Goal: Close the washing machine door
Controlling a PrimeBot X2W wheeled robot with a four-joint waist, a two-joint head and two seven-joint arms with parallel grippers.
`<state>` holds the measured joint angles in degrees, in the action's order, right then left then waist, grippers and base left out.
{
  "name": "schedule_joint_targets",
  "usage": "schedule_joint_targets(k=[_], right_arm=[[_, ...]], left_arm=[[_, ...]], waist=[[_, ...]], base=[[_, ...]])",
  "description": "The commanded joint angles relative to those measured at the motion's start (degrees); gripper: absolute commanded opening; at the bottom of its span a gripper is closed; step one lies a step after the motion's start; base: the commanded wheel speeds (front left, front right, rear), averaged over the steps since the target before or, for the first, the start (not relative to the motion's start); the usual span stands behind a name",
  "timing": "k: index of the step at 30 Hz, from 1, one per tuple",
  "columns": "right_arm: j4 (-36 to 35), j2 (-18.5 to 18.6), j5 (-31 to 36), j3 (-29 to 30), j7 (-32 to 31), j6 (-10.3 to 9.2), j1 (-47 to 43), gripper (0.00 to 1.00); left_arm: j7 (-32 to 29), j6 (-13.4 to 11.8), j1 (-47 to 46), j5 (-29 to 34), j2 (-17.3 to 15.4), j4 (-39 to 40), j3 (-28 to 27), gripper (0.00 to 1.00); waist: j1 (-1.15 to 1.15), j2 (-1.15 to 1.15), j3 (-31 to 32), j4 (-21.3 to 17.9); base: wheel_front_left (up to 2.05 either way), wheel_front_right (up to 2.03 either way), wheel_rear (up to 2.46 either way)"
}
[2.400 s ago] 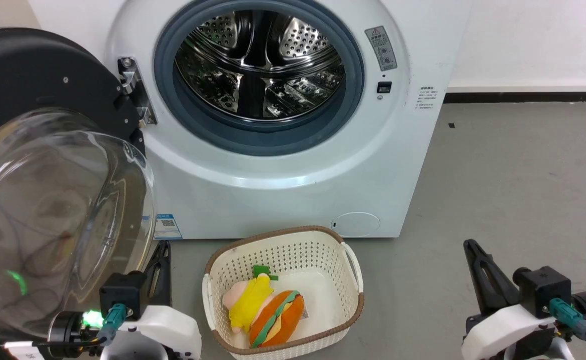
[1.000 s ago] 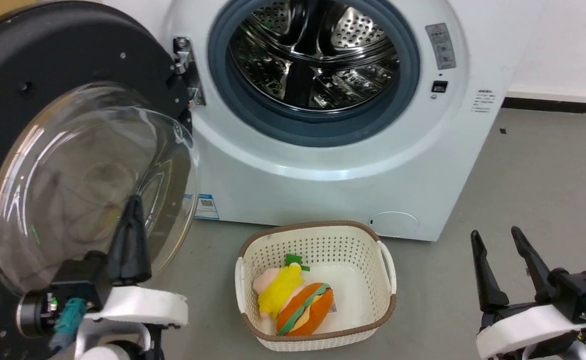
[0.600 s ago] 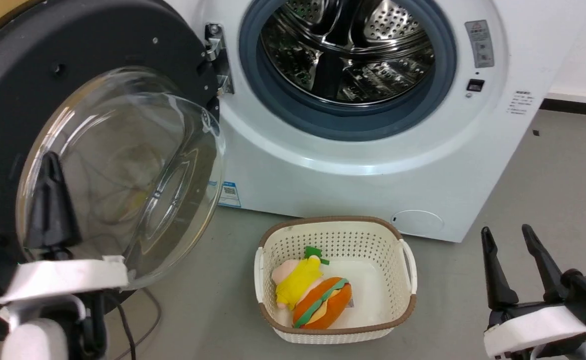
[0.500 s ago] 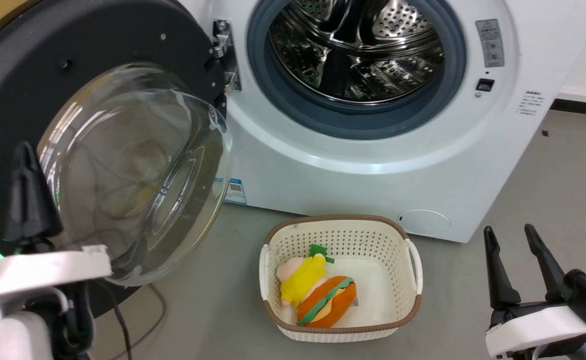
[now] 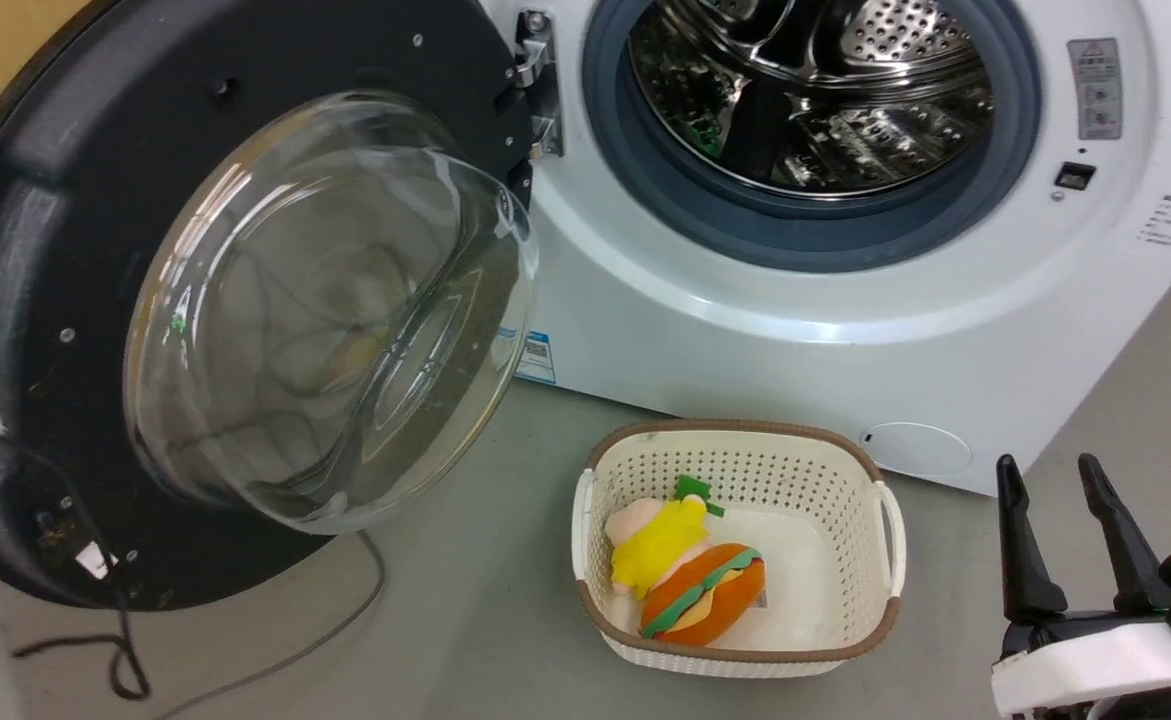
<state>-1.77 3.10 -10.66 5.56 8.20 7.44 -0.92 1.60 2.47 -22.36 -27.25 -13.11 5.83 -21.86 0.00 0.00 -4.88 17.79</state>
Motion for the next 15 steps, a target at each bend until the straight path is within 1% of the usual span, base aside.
schedule_joint_targets(k=[1,4,8,12,15], right_arm=[[0.08,-0.13,-0.47,0.46,0.62,0.03,-0.82,1.00],[0.25,-0.13,-0.76,0.70,0.98,0.03,-0.64,1.00],[0.53,-0.14,-1.21,0.91,1.46,0.03,-0.41,1.00],[0.75,-0.15,-1.76,1.20,1.94,0.03,-0.33,1.00],[0.86,-0.16,-2.13,1.51,2.30,0.03,-0.37,1.00]], left_arm=[[-1.16,-0.59,-2.10,-1.76,-1.36,-1.11,-1.12,0.00],[-4.10,-1.82,-4.40,-4.68,-3.43,-4.25,-2.34,0.00],[-9.86,-3.33,-7.04,-9.54,-5.63,-9.04,-3.07,0.00],[-15.32,-2.94,-8.99,-13.97,-7.76,-13.34,-3.07,0.00],[-20.68,-1.95,-9.68,-17.87,-8.87,-16.27,-2.58,0.00]], waist=[[0.00,0.00,-0.51,0.70],[0.00,0.00,-1.09,1.50],[0.00,0.00,-1.69,2.54],[0.00,0.00,-2.08,3.53],[0.00,0.00,-2.29,4.28]], base=[[0.00,0.00,0.00],[0.00,0.00,0.00],[0.00,0.00,0.00],[0.00,0.00,0.00],[0.00,0.00,0.00]])
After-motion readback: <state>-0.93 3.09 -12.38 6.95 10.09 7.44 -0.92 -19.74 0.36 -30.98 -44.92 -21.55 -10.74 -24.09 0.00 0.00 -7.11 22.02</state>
